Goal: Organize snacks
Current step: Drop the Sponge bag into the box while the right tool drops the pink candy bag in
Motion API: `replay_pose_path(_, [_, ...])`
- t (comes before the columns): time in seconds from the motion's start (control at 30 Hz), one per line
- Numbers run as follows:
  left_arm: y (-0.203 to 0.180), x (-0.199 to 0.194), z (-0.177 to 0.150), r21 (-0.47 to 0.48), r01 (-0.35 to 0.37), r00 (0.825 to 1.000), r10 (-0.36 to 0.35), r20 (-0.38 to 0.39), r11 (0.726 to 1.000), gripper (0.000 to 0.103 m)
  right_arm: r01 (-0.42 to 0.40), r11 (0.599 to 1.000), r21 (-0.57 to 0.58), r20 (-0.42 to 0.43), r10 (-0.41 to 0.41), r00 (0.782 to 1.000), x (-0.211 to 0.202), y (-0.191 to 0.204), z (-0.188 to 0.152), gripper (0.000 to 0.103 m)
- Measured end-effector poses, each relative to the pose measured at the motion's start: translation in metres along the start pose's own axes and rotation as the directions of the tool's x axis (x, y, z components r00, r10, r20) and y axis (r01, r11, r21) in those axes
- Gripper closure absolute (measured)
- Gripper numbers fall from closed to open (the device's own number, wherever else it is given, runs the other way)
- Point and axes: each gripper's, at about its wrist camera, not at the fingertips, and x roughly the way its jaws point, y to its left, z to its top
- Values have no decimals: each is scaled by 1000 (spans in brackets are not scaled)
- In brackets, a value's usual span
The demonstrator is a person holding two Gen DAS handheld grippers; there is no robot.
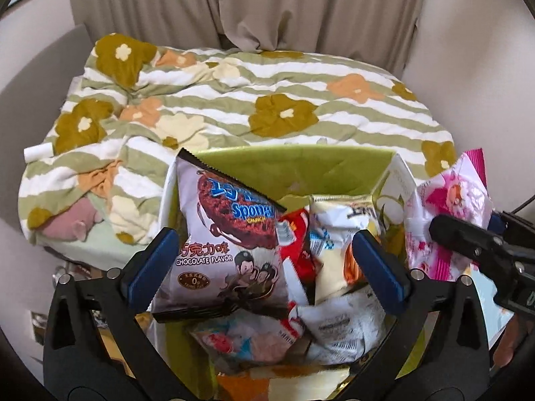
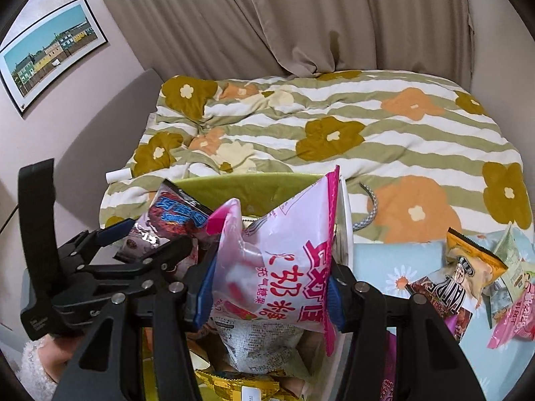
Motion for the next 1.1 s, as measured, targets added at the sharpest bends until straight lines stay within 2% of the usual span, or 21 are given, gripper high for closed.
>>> replay_pose_path(0.2, [2, -21, -13, -6, -20, 1000, 20, 1, 1000, 0, -53, 998, -26, -12, 53, 999, 3, 8, 1, 53])
replay_pose_path(0.4, [2, -36, -20, -3, -49, 999, 49, 14, 999, 0, -98, 990, -97, -23, 96, 995, 9, 24, 18, 52])
replay_pose_path(0.6, [5, -33, -24, -29, -86, 996, 86, 0, 996, 0, -118, 986, -117, -85, 109, 990, 39, 34, 31, 50])
replay_pose_path(0.63, [5, -32, -25, -30, -95, 995, 95, -6, 995, 0, -121, 986, -116, -100, 109, 989, 46, 35, 31, 48])
replay_pose_path(0.77, [8, -28, -31, -39, -97, 995, 96, -26, 995, 0, -120, 990, -79, -105, 111, 988, 58, 31, 28, 6])
replay_pose_path(0.8, [8, -27, -33, -41, -98, 995, 97, -30, 994, 0, -119, 990, -72, -95, 112, 989, 57, 30, 26, 1])
replay_pose_path(0.97, [7, -27, -36, -43, -100, 994, 99, -41, 994, 0, -62, 992, -109, -82, 54, 995, 54, 28, 22, 1])
replay_pose_path(1.1, [7, -35, -34, -46, -97, 995, 96, -28, 994, 0, -62, 992, -109, -59, 56, 997, 43, 26, 23, 1])
